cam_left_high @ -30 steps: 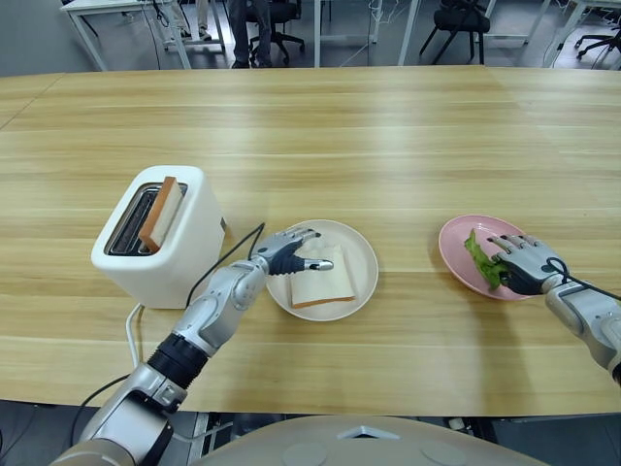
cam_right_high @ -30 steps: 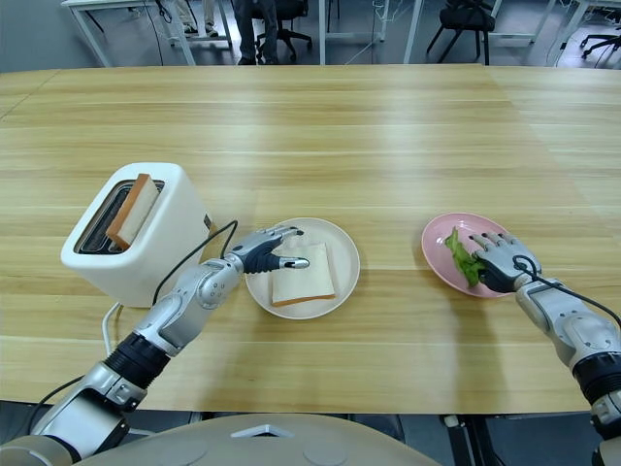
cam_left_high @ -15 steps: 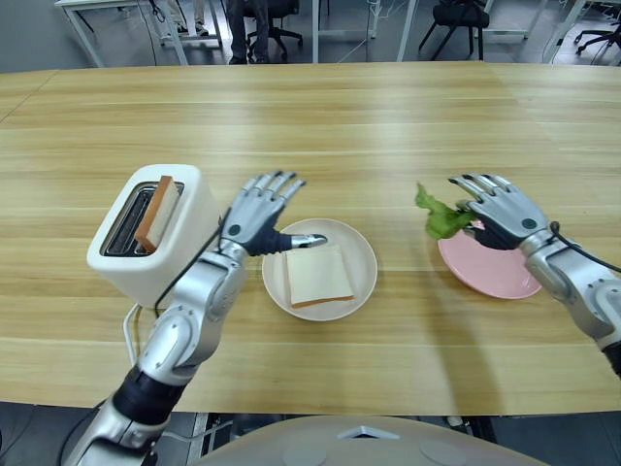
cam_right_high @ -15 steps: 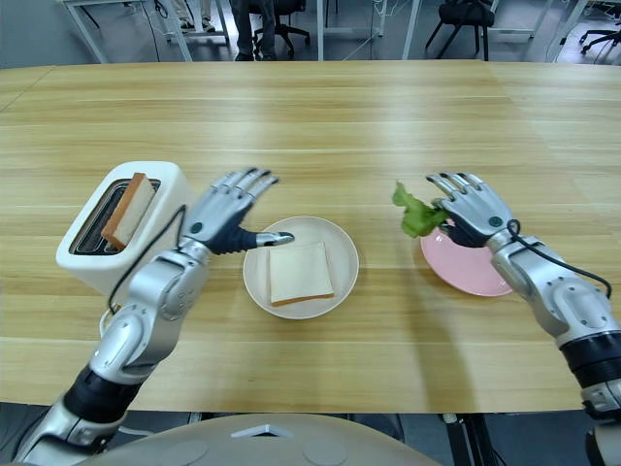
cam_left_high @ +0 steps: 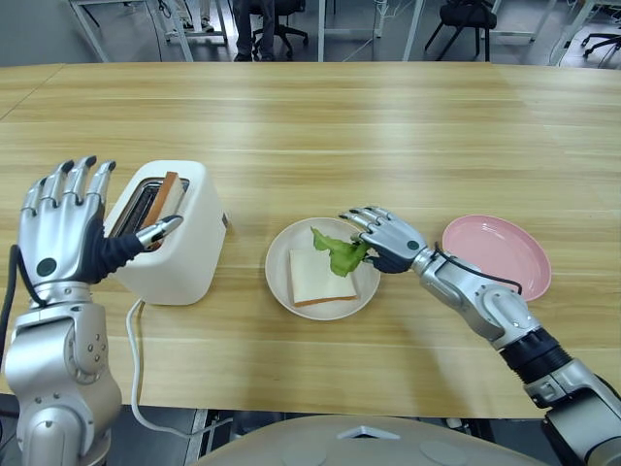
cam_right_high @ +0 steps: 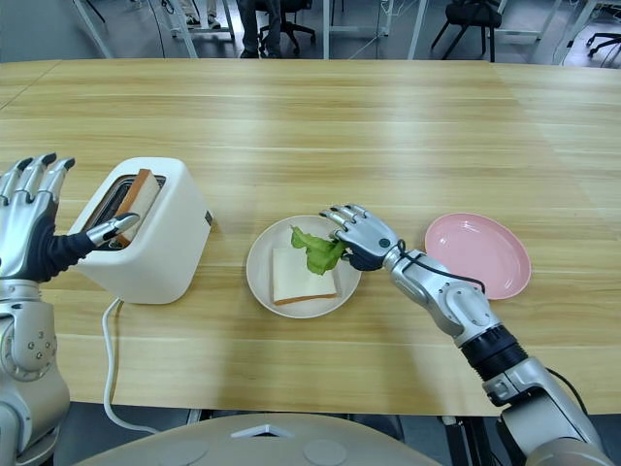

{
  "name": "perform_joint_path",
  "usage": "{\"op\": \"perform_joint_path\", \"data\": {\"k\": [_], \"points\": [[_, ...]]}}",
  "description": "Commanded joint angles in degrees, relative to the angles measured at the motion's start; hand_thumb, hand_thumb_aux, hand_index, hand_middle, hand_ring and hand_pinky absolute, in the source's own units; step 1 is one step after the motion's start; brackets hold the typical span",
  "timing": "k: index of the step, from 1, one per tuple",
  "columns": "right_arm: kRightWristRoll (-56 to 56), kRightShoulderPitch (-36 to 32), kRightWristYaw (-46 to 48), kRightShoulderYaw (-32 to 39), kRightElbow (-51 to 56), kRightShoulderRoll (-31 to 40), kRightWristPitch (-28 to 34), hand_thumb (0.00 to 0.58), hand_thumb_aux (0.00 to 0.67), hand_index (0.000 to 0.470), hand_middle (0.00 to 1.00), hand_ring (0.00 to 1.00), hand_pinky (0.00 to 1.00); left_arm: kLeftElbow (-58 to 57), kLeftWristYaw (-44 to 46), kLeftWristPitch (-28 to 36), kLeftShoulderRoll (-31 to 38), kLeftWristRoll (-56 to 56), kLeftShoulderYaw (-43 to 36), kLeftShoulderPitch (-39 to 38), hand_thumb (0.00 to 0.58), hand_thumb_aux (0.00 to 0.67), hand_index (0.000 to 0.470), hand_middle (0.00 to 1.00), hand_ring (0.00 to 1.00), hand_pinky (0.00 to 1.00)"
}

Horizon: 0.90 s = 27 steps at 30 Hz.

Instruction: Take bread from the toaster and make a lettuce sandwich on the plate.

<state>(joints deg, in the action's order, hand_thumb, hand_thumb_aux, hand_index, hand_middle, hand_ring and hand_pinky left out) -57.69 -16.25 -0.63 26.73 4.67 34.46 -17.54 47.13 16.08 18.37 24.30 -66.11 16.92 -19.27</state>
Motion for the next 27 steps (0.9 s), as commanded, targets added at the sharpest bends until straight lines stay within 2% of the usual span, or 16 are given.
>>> {"op": "perform_joint_path", "data": {"k": [1,8,9,10,25,26,27], "points": [[-1.86,-1.63,1.02,2.36,2.74,-1.03,-0.57,0.580,0.670,0.460,0.00,0.00,0.00,-3.80,2.11,0.69,-1.52,-0.77,0.39,-1.94,0.000,0.000,0.000,0.00,0.00,0.00],[-3.75,-3.12,1.44,3.77,3.28,-1.52,-0.73,0.580,0.670,0.460,0.00,0.00,0.00,-9.02,3.06,1.13,-3.22,-0.62,-2.07,-0.40,0.000,0.000,0.000,0.00,0.00,0.00],[-4.05,-3.18,1.13,3.68,3.17,-1.60,-0.54,0.337,0.236,0.162,0.00,0.00,0.00,-9.68,3.11,1.18,-3.40,-0.62,-2.39,-0.08,0.000,0.000,0.000,0.00,0.00,0.00],[-4.05,-3.19,0.87,3.52,3.00,-1.71,-0.51,0.000,0.000,0.000,0.00,0.00,0.00,-10.33,3.08,1.28,-3.57,-0.73,-2.69,0.23,0.000,0.000,0.000,0.00,0.00,0.00],[-1.78,-0.01,2.91,0.83,-5.60,-1.53,-0.22,0.000,0.000,0.000,0.00,0.00,0.00,-22.64,0.51,4.11,-2.47,-0.19,-6.18,8.78,0.000,0.000,0.000,0.00,0.00,0.00],[-1.44,0.42,3.07,0.55,-6.42,-1.54,-0.21,0.000,0.000,0.000,0.00,0.00,0.00,-23.52,0.30,4.12,-2.40,0.30,-6.50,9.58,0.275,0.184,0.126,0.00,0.00,0.00],[-1.22,0.80,3.15,0.37,-7.16,-1.55,-0.20,0.000,0.000,0.000,0.00,0.00,0.00,-24.09,-0.02,4.28,-2.45,0.39,-6.73,10.29,0.480,0.391,0.269,0.00,0.00,0.00]]}}
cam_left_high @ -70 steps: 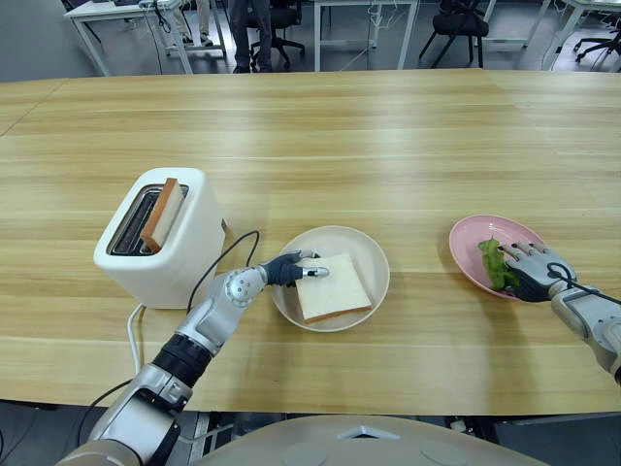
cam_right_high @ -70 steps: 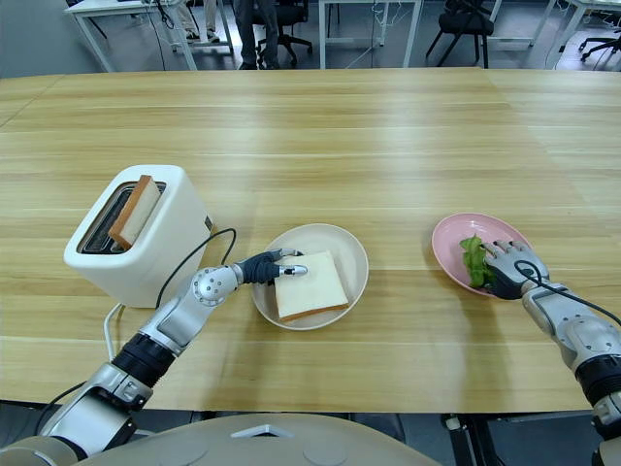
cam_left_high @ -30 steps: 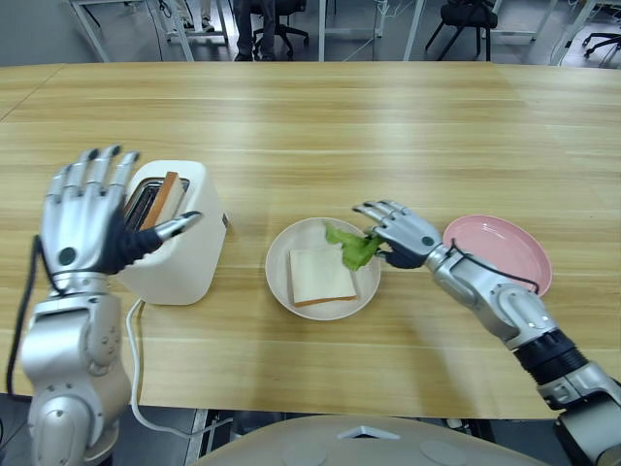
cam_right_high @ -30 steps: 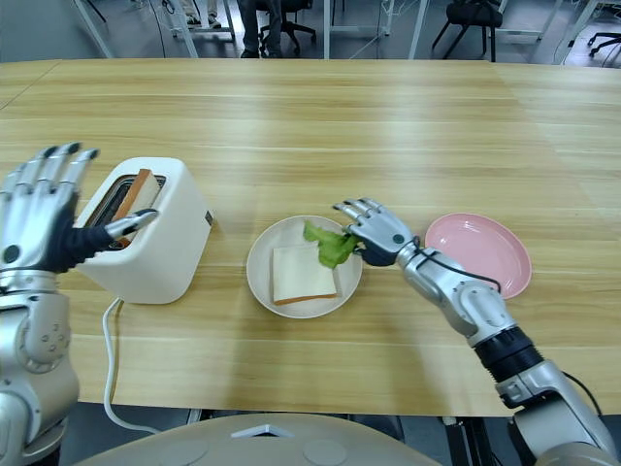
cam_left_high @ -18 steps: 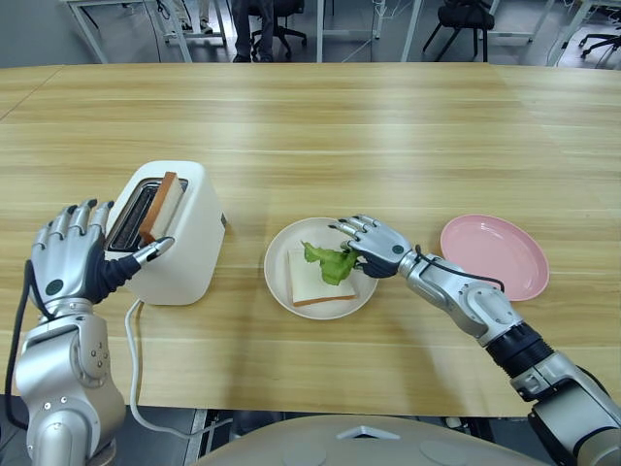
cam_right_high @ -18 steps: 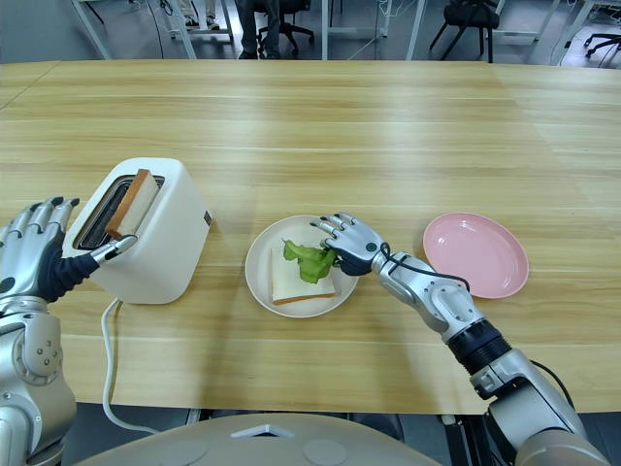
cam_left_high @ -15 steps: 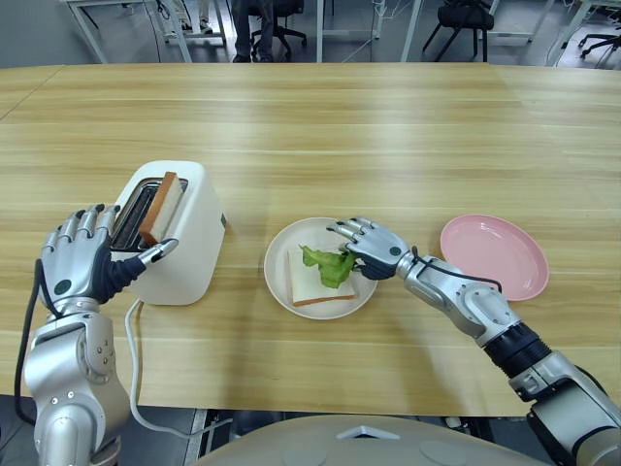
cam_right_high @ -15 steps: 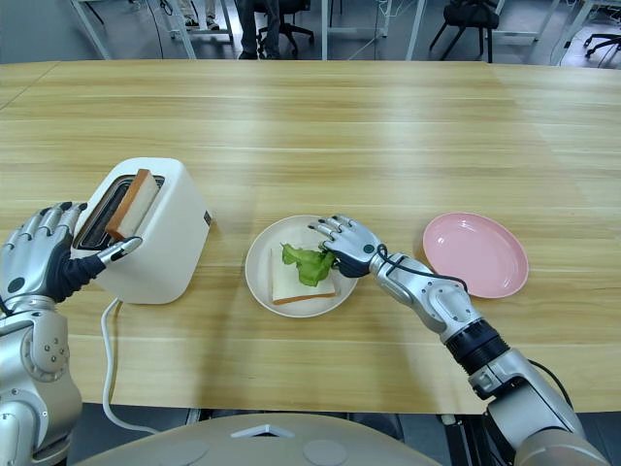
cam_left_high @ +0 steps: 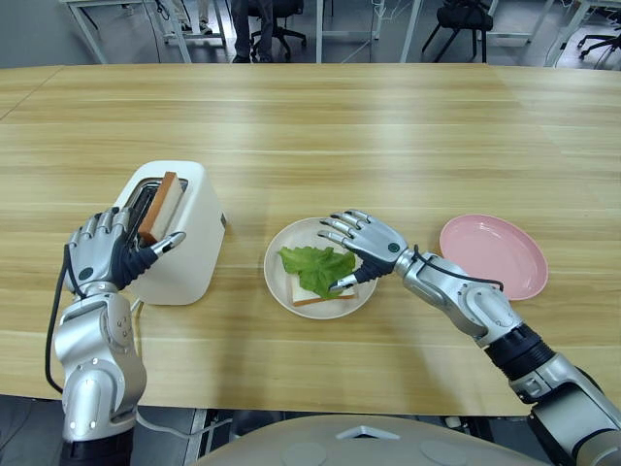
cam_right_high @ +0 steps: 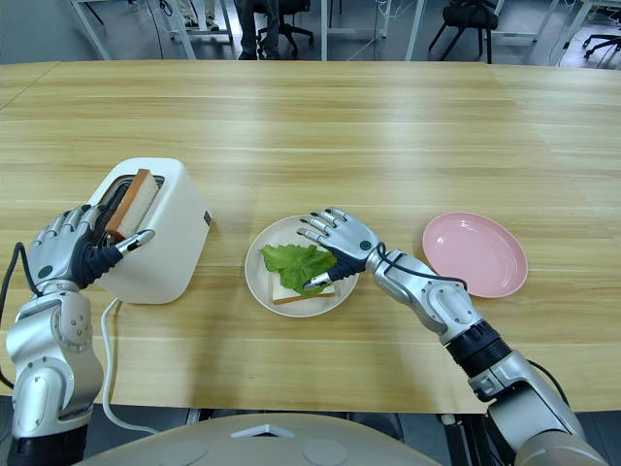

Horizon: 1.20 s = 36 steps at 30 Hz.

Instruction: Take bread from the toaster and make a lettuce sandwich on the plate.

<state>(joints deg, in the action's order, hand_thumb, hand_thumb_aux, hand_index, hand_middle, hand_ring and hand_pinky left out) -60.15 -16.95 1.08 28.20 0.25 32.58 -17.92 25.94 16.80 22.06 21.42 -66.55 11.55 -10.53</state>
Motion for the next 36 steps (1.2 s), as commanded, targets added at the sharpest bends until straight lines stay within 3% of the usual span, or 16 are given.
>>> {"op": "perform_joint_path", "data": {"k": [1,9,10,11,13,30,33,36], "points": [[1.47,1.83,1.61,-1.26,-3.42,0.28,0.15,0.000,0.000,0.000,0.00,0.00,0.00,-3.46,-1.08,0.52,0.52,1.16,-1.44,2.12,0.580,0.670,0.460,0.00,0.00,0.00],[2.08,3.57,2.22,-2.01,-6.25,-0.22,0.01,0.000,0.000,0.000,0.00,0.00,0.00,-5.50,-5.07,-1.03,1.17,6.92,-1.40,5.24,0.580,0.670,0.460,0.00,0.00,0.00],[2.15,3.75,2.17,-2.13,-6.48,-0.28,-0.04,0.000,0.000,0.000,0.00,0.00,0.00,-5.11,-6.15,-1.48,1.20,7.80,-1.18,5.56,0.580,0.670,0.460,0.47,0.47,0.47],[2.21,3.90,2.14,-2.22,-6.66,-0.34,-0.08,0.000,0.000,0.000,0.00,0.00,0.00,-4.82,-6.90,-1.76,1.31,8.45,-1.06,5.79,0.580,0.670,0.460,0.47,0.47,0.47],[2.40,4.18,2.11,-2.32,-7.04,-0.50,-0.12,0.000,0.000,0.000,0.00,0.00,0.00,-4.05,-8.55,-2.70,1.46,10.20,-0.70,6.34,0.580,0.670,0.460,1.00,1.00,1.00],[3.74,6.91,1.15,-3.84,-8.90,-0.19,-0.59,0.000,0.000,0.000,0.00,0.00,0.00,5.13,-22.23,-13.98,2.47,24.17,7.68,11.94,0.580,0.670,0.460,1.00,1.00,1.00],[4.63,7.58,-0.18,-5.47,-9.39,0.41,-1.07,0.000,0.000,0.000,0.00,0.00,0.00,8.27,-21.67,-15.78,2.89,27.61,8.62,14.19,0.580,0.670,0.460,1.00,1.00,1.00],[6.76,8.72,-4.48,-9.21,-10.59,0.65,-2.30,0.000,0.000,0.000,0.00,0.00,0.00,11.42,-15.97,-15.72,1.70,34.94,4.08,17.75,0.580,0.670,0.460,1.00,1.00,1.00]]}}
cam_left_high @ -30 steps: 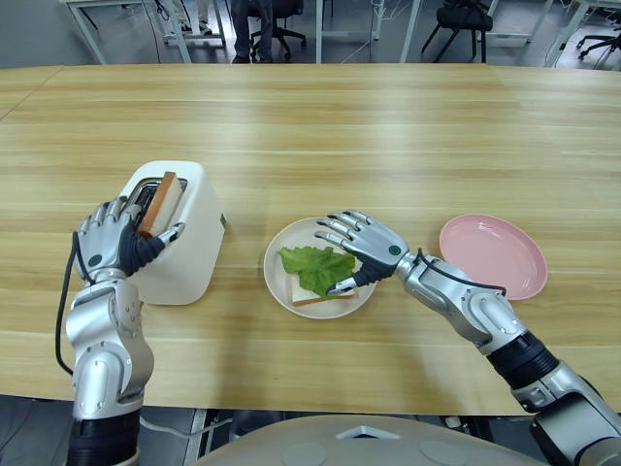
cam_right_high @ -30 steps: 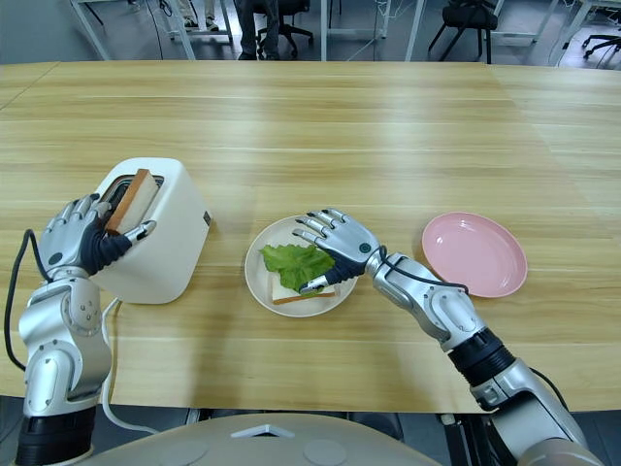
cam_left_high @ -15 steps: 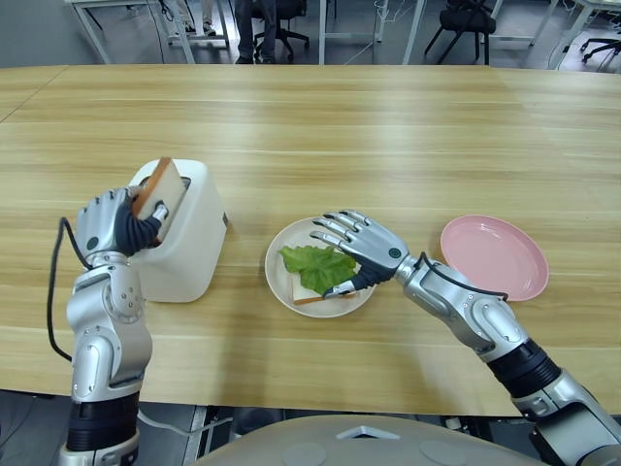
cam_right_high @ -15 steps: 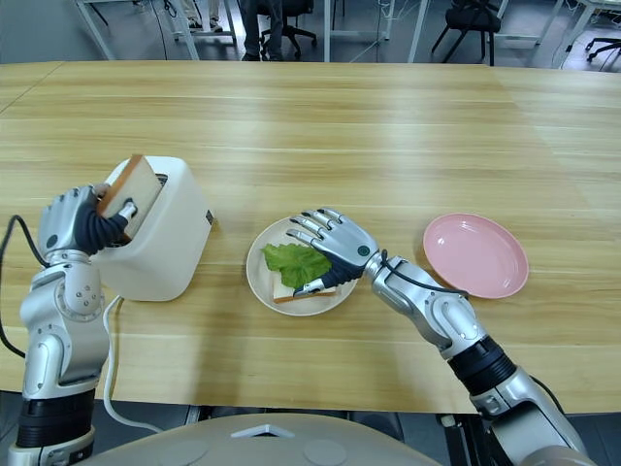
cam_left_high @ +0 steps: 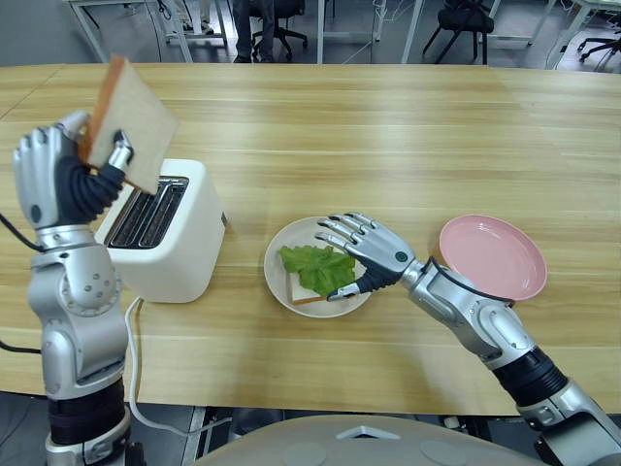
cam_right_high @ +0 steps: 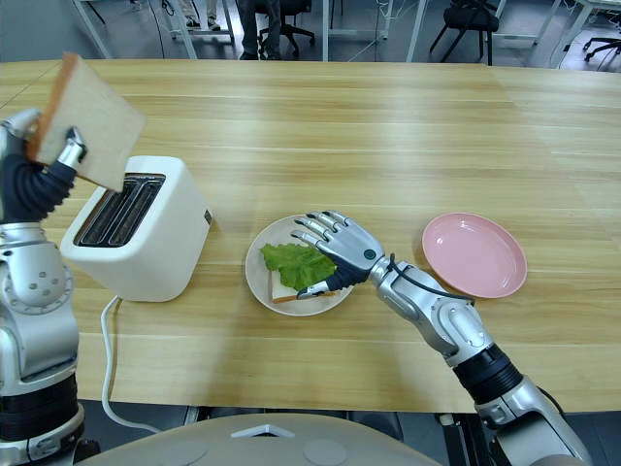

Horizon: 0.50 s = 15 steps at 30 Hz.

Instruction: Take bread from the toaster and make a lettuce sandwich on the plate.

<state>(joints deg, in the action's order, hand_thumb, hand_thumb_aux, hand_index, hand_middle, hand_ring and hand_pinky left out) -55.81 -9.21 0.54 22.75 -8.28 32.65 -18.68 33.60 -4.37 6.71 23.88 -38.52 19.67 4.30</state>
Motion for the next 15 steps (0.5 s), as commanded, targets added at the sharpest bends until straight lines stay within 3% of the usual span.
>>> {"op": "perform_joint_path", "data": {"k": [1,5,15], "points": [[3.11,1.45,-5.55,-5.08,-2.53,0.64,-2.07,0.000,0.000,0.000,0.00,0.00,0.00,4.15,7.44,0.06,-1.33,9.35,-6.04,3.96,0.580,0.670,0.460,1.00,1.00,1.00],[5.71,4.78,-11.38,-10.01,-3.79,2.10,-6.03,0.000,0.000,0.000,0.00,0.00,0.00,1.54,17.32,1.41,-2.63,19.41,-14.19,6.01,0.580,0.670,0.460,1.00,1.00,1.00],[9.94,12.22,-20.96,-20.15,-5.96,7.29,-20.41,0.000,0.000,0.000,0.00,0.00,0.00,-18.60,30.55,-3.75,-0.45,26.61,-26.90,7.90,0.580,0.670,0.460,1.00,1.00,1.00]]}}
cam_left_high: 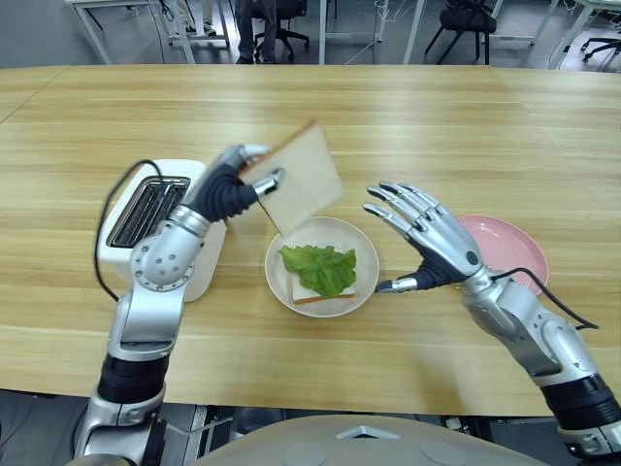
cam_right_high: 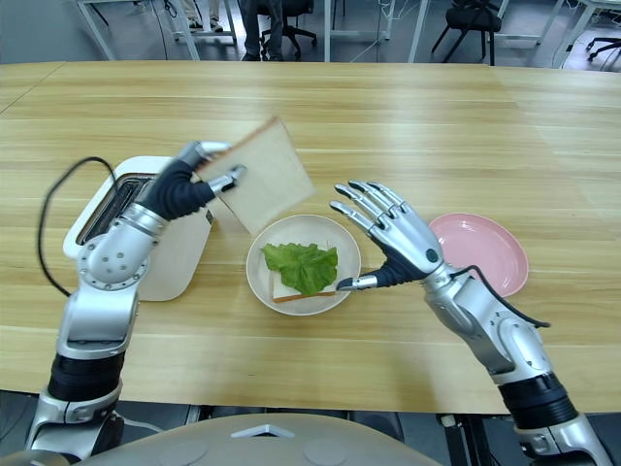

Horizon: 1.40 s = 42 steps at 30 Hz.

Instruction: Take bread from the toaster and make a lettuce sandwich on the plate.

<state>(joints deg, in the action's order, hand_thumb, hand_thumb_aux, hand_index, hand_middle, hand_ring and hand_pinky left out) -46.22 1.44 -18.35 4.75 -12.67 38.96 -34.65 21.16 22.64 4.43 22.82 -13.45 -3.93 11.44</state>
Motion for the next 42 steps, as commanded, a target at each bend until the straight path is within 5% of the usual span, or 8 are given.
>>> {"op": "perform_joint_path", "data": {"k": [1,10,20,32,42], "points": [[0.53,2.14,-2.22,-2.64,-1.69,1.30,-5.57,0.000,0.000,0.000,0.00,0.00,0.00,-8.47,4.43,-1.88,0.44,1.82,-4.28,1.07,0.580,0.670,0.460,1.00,1.00,1.00],[-1.44,3.68,6.69,4.64,-0.72,1.65,-11.92,0.000,0.000,0.000,0.00,0.00,0.00,-26.68,11.38,-6.64,-1.83,4.41,-11.15,4.25,0.580,0.670,0.460,1.00,1.00,1.00],[-4.31,1.37,19.65,14.30,5.86,-2.48,-5.88,0.000,0.000,0.000,0.00,0.00,0.00,-42.86,11.39,-11.93,-3.94,3.50,-12.06,10.08,0.580,0.670,0.460,1.00,1.00,1.00],[-11.24,-6.63,22.19,20.96,16.19,-9.19,3.91,0.000,0.000,0.000,0.00,0.00,0.00,-53.03,7.38,-17.08,-4.29,-2.08,-14.52,12.65,0.580,0.670,0.460,1.00,1.00,1.00],[-3.81,-9.37,42.15,26.71,22.02,-8.17,8.31,0.000,0.000,0.000,0.00,0.00,0.00,-54.05,2.83,-18.76,-3.14,-9.38,-17.54,13.83,0.580,0.670,0.460,1.00,1.00,1.00]]}}
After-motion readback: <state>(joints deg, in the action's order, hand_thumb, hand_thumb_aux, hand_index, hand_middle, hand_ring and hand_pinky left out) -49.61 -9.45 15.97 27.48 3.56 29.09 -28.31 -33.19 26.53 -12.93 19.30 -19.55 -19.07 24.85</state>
